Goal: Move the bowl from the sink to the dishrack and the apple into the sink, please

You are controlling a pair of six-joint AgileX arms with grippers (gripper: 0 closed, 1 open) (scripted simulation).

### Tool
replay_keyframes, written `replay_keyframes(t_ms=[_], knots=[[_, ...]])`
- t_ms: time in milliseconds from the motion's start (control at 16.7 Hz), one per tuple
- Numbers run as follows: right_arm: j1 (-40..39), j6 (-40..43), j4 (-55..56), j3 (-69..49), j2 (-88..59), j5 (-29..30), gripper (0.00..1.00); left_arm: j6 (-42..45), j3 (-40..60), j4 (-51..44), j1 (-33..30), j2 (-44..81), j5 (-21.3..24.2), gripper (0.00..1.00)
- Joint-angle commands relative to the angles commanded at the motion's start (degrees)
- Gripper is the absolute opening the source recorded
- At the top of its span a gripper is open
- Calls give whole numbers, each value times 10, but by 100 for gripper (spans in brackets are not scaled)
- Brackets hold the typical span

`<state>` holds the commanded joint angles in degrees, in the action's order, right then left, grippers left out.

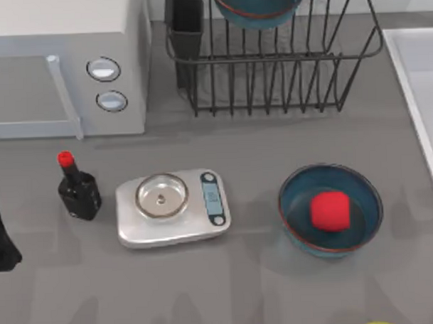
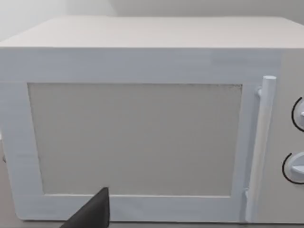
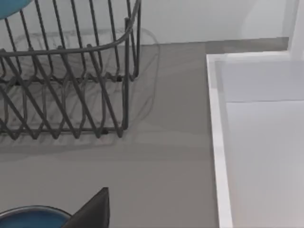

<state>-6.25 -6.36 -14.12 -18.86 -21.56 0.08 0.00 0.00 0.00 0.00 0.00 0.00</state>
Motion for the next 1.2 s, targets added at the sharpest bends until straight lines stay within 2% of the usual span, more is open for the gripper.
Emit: replay_keyframes(t_ms=[720, 960, 1200], knots=[[-166, -172, -379, -496, -666, -3, 100, 0, 0, 0, 0, 0, 0, 100], [-205, -212, -467, -615, -819, -2, 100, 0, 0, 0, 0, 0, 0, 100], [-225, -233, -512, -677, -894, 0, 100, 0, 0, 0, 0, 0, 0, 100]])
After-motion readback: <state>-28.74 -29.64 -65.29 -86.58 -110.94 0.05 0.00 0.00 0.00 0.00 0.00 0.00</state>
